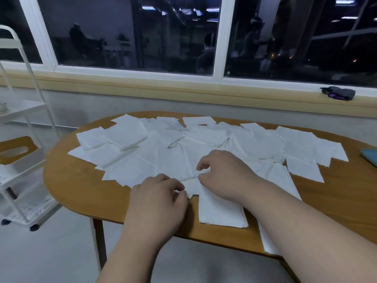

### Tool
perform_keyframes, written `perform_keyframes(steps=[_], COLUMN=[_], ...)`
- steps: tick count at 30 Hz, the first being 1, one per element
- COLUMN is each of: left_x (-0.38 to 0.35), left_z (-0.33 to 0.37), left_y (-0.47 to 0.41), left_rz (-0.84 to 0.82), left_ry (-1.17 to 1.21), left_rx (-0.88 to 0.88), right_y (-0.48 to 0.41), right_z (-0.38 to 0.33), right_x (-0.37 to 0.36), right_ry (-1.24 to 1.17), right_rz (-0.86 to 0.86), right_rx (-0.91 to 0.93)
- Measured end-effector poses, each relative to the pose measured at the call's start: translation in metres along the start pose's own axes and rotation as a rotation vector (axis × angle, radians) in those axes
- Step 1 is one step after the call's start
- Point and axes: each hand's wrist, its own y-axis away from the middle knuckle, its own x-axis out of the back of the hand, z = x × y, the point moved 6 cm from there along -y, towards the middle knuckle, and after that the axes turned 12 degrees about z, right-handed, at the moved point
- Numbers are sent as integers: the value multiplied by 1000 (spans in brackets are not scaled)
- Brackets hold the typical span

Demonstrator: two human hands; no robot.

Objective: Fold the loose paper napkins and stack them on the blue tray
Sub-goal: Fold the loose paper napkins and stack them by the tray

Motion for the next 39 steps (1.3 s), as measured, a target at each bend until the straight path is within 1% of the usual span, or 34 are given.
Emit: perform_keyframes(steps=[3,8,14,20,25,29,32,36,39], left_x=[4,9,12,11,11,7,2,1,2], left_z=[-11,-21,-28,-33,-35,-32,-23,0,21], left_y=[-5,-9,-13,-15,-15,-15,-13,-6,1], left_rz=[12,25,49,87,124,65,18,-33,-85], left_ry=[-4,21,45,36,34,-17,-77,4,-26], left_rx=[72,138,185,187,179,127,11,-144,-250], right_y=[-12,-21,-23,-24,-15,10,33,64,91], right_z=[-12,-23,-28,-24,-16,-4,11,26,22], right_x=[-13,-33,-36,-29,-10,6,16,30,36], right_ry=[54,103,158,47,-93,-174,-227,-182,-114], right_rz=[-37,-111,-49,38,86,92,85,73,43], right_rx=[46,108,168,113,120,131,93,28,7])
